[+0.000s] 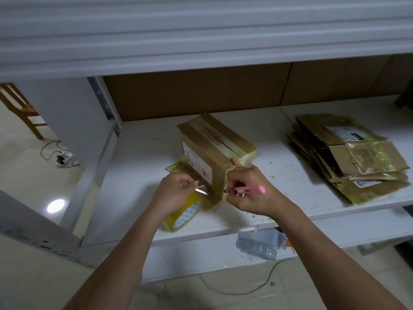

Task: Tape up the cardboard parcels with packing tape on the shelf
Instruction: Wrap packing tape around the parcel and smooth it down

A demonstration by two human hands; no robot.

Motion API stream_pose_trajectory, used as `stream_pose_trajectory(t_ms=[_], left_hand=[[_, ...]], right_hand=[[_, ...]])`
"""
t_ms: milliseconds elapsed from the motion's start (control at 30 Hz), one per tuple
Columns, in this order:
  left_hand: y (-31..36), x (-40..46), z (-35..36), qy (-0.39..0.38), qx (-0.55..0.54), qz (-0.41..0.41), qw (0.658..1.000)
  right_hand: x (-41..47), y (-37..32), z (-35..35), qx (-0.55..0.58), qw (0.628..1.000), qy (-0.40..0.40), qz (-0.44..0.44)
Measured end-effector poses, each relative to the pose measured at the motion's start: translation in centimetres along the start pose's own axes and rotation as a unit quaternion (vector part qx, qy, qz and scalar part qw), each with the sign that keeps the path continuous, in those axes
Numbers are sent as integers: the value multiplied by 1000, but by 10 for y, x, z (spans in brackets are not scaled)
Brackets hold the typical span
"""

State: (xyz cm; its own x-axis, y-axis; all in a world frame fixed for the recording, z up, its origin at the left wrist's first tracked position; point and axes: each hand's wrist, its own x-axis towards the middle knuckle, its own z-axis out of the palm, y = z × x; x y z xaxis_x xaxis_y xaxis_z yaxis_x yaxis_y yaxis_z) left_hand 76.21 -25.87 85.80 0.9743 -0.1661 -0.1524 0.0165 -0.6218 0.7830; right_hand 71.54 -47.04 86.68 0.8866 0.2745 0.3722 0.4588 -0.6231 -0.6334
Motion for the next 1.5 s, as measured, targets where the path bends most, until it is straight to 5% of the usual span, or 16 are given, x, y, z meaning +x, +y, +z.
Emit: stream_pose_trajectory(t_ms=[400,567,700,833,1000,1133,1200,1267,1367,1500], left_hand=[[-25,-6,-13,44,2,-24,999],[-25,-4,-12,46,12,-20,999],[-23,-1,-11,47,15,-23,999],[-21,-1,-9,42,18,-19,999],[-19,-2,-9,29,38,-17,999],[-17,-8,-9,13,30,1,999],[-17,-12,-8,9,31,14,999],[-18,-15,-6,2,26,33,999],[-20,-19,-5,-16,32,60,998],[-25,-23,-8,-15,29,96,995]], right_hand=[[2,-20,-3,206,970,58,112],[-19,-28,-26,233,949,191,95],[-46,16,-20,79,939,304,141],[-77,85,-12,-198,927,177,264],[-82,99,-9,-215,899,51,379],[-77,60,3,-232,902,181,315],[-71,30,23,-193,941,200,193],[-60,1,50,-44,977,129,162],[-35,-22,81,193,945,56,257],[-13,-24,101,288,912,79,281]])
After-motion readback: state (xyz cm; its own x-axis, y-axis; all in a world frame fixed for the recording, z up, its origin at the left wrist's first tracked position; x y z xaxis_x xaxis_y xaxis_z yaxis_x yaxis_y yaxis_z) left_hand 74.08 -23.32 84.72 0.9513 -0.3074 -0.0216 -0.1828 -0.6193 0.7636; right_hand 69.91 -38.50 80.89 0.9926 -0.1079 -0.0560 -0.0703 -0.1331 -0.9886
